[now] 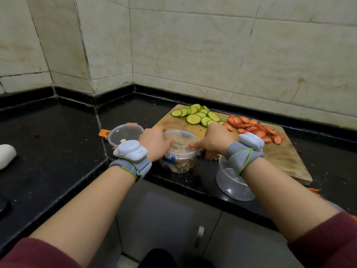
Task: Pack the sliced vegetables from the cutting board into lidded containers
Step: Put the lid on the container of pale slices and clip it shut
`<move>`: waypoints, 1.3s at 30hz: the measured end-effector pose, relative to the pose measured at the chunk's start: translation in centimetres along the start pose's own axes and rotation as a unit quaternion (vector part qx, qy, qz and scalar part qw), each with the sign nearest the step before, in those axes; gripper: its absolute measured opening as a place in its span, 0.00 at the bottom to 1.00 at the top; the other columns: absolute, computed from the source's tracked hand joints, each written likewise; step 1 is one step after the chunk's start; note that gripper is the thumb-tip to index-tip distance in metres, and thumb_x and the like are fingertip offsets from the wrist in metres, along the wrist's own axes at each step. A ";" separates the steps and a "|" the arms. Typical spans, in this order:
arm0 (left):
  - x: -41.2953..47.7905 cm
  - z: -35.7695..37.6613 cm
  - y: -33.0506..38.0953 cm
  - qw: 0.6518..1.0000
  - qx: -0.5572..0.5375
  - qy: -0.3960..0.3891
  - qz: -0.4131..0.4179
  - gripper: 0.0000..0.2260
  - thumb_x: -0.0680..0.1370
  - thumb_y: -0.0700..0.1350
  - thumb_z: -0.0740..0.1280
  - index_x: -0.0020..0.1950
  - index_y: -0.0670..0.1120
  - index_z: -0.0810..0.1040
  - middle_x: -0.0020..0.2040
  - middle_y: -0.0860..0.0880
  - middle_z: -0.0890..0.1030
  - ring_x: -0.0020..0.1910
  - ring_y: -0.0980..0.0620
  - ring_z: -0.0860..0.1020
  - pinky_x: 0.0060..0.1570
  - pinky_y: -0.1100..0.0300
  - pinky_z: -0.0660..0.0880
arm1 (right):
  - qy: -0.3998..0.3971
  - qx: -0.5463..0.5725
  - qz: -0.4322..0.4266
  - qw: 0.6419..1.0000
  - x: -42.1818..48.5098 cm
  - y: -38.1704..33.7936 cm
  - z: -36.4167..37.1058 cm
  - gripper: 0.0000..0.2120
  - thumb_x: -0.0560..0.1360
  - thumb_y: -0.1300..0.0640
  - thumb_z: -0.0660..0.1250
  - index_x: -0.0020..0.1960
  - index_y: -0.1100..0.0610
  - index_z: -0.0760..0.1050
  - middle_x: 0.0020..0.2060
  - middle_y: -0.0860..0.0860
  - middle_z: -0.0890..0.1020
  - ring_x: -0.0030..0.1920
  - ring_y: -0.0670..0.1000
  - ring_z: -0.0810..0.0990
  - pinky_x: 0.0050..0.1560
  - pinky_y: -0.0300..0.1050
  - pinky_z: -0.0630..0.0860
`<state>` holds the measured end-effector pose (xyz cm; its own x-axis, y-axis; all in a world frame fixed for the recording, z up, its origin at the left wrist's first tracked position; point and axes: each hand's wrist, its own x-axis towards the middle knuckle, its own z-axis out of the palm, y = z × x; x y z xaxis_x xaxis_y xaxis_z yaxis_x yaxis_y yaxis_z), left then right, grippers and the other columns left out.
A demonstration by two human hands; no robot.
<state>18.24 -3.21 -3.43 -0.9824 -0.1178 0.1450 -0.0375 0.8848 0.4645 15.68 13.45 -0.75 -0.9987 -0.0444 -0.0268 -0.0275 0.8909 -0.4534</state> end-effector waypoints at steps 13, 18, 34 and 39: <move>0.6 -0.8 -0.2 0.998 -0.055 -0.006 -0.026 0.27 0.74 0.55 0.69 0.71 0.48 0.68 0.68 0.46 0.72 0.66 0.43 0.71 0.61 0.53 0.68 | -0.019 0.116 0.047 0.992 -0.1 0.2 0.4 0.20 0.67 0.51 0.78 0.45 0.65 0.75 0.31 0.57 0.80 0.23 0.52 0.80 0.23 0.39 0.74; 0.0 0.2 -0.9 0.987 -0.147 -0.007 -0.064 0.25 0.74 0.56 0.69 0.65 0.43 0.72 0.63 0.42 0.75 0.62 0.42 0.74 0.58 0.52 0.70 | -0.041 0.132 0.050 0.989 -0.8 -0.4 0.0 0.18 0.70 0.54 0.75 0.37 0.62 0.68 0.32 0.56 0.76 0.27 0.55 0.79 0.23 0.41 0.75; 3.0 -2.1 11.2 0.916 -0.399 -0.049 0.010 0.13 0.73 0.48 0.63 0.56 0.50 0.76 0.54 0.48 0.78 0.54 0.43 0.76 0.43 0.53 0.73 | -0.004 0.389 0.072 0.918 0.6 6.2 -9.5 0.20 0.74 0.48 0.68 0.54 0.65 0.73 0.39 0.59 0.73 0.27 0.58 0.79 0.38 0.50 0.81; 5.4 2.7 19.7 0.878 -0.428 -0.208 0.050 0.16 0.73 0.41 0.64 0.60 0.48 0.74 0.58 0.45 0.77 0.52 0.44 0.77 0.46 0.50 0.76 | 0.073 0.346 0.110 0.929 1.1 14.9 -14.3 0.16 0.76 0.51 0.65 0.52 0.65 0.75 0.33 0.59 0.77 0.26 0.59 0.79 0.45 0.62 0.80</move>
<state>11.74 14.84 4.18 -0.9616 0.2730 -0.0266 0.0290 0.1975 0.9799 13.54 33.08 5.19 -0.9736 0.2103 -0.0887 0.1625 0.3655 -0.9165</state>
